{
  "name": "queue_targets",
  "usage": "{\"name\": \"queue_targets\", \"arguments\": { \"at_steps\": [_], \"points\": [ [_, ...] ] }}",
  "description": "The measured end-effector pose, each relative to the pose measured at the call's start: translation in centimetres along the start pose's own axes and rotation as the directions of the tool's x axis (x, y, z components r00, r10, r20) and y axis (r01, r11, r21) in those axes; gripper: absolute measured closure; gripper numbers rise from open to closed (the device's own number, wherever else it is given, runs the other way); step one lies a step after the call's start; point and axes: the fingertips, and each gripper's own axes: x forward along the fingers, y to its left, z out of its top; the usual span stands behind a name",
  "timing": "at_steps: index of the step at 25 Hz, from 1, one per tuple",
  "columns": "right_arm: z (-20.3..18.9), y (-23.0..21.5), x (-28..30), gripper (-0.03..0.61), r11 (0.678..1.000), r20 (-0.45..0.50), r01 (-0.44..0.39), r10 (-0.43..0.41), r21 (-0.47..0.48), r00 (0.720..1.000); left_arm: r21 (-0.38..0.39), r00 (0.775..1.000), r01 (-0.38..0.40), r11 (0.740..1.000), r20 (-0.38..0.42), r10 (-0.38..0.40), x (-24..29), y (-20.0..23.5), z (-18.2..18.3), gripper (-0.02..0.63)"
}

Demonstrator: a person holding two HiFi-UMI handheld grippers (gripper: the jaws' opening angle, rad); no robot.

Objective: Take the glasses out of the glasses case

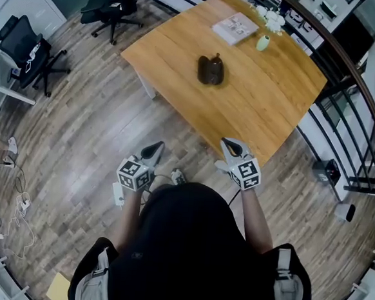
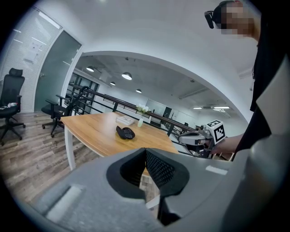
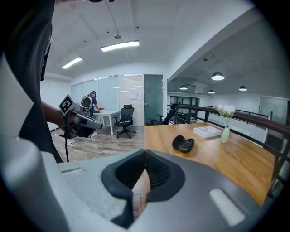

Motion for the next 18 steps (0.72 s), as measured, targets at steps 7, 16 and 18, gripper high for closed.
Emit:
{"name": "queue_targets", "arguments": {
  "at_steps": [7,16,18],
  "points": [
    [1.9,2.4,4.1,0.574,0.998,-0.013,-0.051,0.051,-0.028,0.999,-0.02,0.999,-0.04,0.999,0.014,0.04,-2.6,3.8,0.5,0.603],
    [3.3,3.9,7.6,0.574,0.992,-0.018,-0.112,0.111,-0.054,0.994,-0.055,0.994,-0.105,0.993,0.013,0.105,-5.3,6.2,0.1,0.603],
    [3.6,4.0,8.3,0.574,0.991,-0.016,-0.12,0.119,-0.059,0.993,-0.062,0.992,-0.123,0.99,0.018,0.124,-5.6,6.9,0.5,0.603]
  ]
}}
